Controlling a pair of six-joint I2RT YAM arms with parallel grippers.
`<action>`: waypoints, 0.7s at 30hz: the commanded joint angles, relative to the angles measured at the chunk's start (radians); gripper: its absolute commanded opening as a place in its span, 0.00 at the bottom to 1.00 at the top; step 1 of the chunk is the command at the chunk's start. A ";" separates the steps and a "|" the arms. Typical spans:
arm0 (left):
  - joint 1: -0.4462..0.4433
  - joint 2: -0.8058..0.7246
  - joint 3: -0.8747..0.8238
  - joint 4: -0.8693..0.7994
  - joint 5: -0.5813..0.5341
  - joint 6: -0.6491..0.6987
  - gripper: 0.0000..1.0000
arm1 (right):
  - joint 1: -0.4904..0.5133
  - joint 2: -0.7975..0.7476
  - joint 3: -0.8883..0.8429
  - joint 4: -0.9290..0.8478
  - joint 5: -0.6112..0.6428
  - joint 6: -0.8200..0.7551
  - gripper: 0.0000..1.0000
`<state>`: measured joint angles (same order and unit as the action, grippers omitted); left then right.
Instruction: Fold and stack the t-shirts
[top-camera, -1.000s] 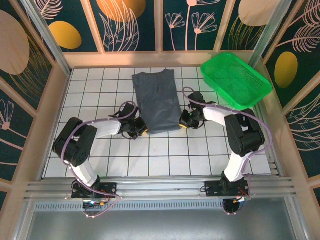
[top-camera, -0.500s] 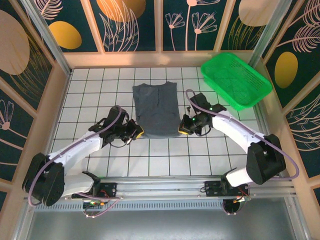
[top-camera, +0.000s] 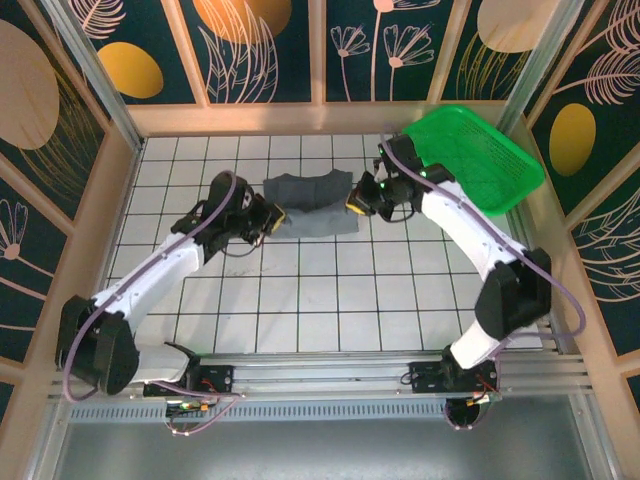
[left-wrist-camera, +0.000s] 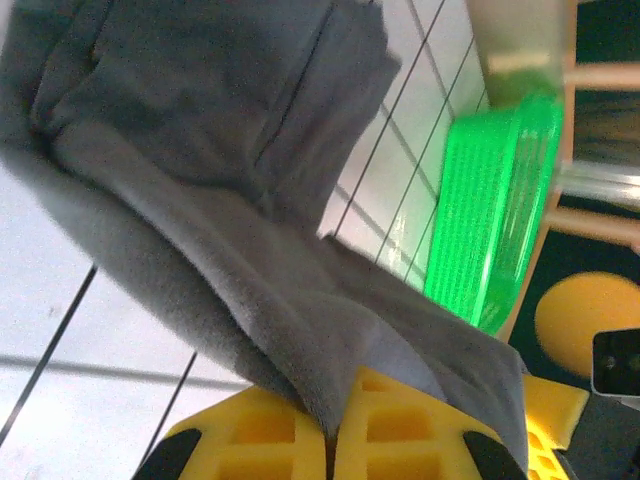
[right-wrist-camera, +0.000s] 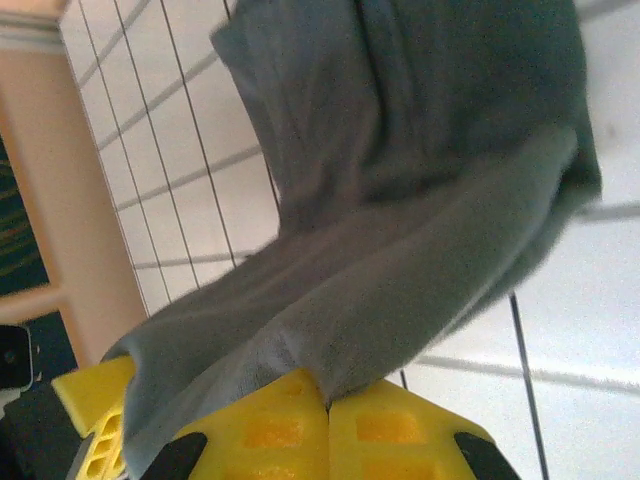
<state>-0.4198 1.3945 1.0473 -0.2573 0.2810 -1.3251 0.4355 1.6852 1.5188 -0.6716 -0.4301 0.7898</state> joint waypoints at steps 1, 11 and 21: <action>0.061 0.131 0.111 0.013 -0.064 0.023 0.00 | -0.034 0.168 0.198 0.068 0.043 0.007 0.00; 0.166 0.675 0.576 0.001 -0.039 0.229 0.56 | -0.111 0.705 0.771 0.019 0.012 -0.062 0.46; 0.068 0.366 0.256 0.067 -0.087 0.136 0.60 | -0.104 0.423 0.461 0.106 0.074 -0.193 0.61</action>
<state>-0.2920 1.8774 1.4338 -0.2409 0.1745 -1.1233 0.3187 2.2856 2.0953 -0.5827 -0.3878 0.6567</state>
